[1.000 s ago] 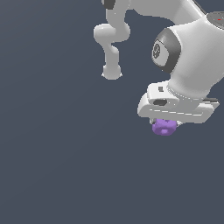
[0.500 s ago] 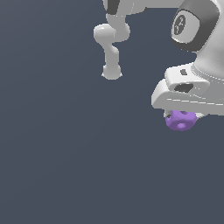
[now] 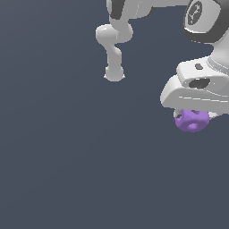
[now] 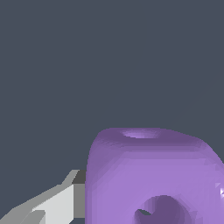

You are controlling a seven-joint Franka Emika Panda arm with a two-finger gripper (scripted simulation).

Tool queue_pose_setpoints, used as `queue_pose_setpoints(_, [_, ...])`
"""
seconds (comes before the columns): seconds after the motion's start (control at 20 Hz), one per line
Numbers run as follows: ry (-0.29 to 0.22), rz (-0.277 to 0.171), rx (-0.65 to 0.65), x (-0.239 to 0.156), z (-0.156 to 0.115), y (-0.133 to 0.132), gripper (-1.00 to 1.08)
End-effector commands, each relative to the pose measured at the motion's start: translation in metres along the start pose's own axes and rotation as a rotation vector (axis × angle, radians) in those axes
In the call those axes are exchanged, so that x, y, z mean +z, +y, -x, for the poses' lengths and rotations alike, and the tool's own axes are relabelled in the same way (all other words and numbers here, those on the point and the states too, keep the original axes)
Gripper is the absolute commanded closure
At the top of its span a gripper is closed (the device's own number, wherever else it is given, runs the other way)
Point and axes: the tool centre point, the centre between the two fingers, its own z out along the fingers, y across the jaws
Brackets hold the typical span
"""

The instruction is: Pick up the object and move it to a goal position.

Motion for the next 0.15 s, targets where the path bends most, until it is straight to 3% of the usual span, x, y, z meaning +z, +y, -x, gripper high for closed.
queue_pose_setpoints(0.0, [0.0,0.0,0.0,-0.0018,-0.0004,-0.0008,1.08])
queue_pose_setpoints(0.1, [0.0,0.0,0.0,-0.0022,-0.0005,-0.001,1.08])
